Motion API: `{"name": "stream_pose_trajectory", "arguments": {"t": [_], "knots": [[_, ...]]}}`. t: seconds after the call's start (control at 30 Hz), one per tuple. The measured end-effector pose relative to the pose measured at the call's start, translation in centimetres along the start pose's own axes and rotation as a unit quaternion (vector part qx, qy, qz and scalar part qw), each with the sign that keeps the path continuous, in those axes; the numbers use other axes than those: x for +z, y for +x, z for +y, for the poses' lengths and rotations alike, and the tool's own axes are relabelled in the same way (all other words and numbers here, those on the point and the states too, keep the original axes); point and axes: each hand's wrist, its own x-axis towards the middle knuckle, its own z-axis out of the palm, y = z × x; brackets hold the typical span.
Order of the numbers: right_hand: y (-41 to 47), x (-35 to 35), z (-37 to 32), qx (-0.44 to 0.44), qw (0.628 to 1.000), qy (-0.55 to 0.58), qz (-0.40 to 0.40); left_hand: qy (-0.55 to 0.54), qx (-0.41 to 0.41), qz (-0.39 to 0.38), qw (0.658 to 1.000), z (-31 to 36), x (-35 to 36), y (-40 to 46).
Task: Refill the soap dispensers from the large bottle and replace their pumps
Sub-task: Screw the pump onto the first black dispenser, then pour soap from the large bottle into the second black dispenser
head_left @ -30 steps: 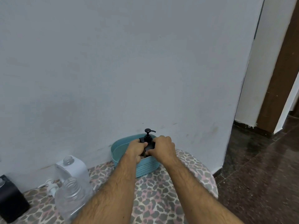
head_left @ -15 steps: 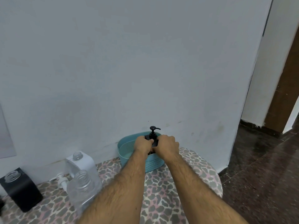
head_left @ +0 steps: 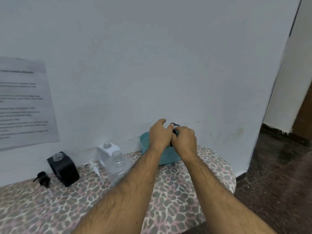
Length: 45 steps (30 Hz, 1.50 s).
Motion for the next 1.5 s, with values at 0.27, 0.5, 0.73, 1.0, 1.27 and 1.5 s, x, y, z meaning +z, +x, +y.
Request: {"name": "stream_pose_trajectory", "arguments": {"t": [0.27,0.5,0.73,1.0,1.27,1.5], "knots": [[-1.5,-4.7,-6.1,-0.036,0.999,0.036,-0.009,0.034,0.105,0.038,0.993,4.3,-7.9,-4.2],[-4.3,-7.2,-13.9,-0.114,0.993,0.044,-0.009,0.081,0.123,0.099,0.984,3.9,-16.8,-8.2],[-8.1,-6.3,-21.3,-0.167,0.983,0.056,-0.04,0.121,0.089,0.149,0.977,0.5,-25.4,-12.2],[-12.9,-1.6,-26.1,-0.219,0.963,0.046,-0.153,0.158,0.019,0.155,0.975,-7.4,-31.6,-15.4],[-17.0,6.0,-25.6,-0.15,0.946,0.068,-0.28,0.166,-0.087,0.124,0.974,-17.4,-33.0,-17.3],[-17.9,12.5,-24.6,-0.074,0.936,0.134,-0.317,0.099,-0.138,0.112,0.979,-23.4,-32.7,-14.3]]}}
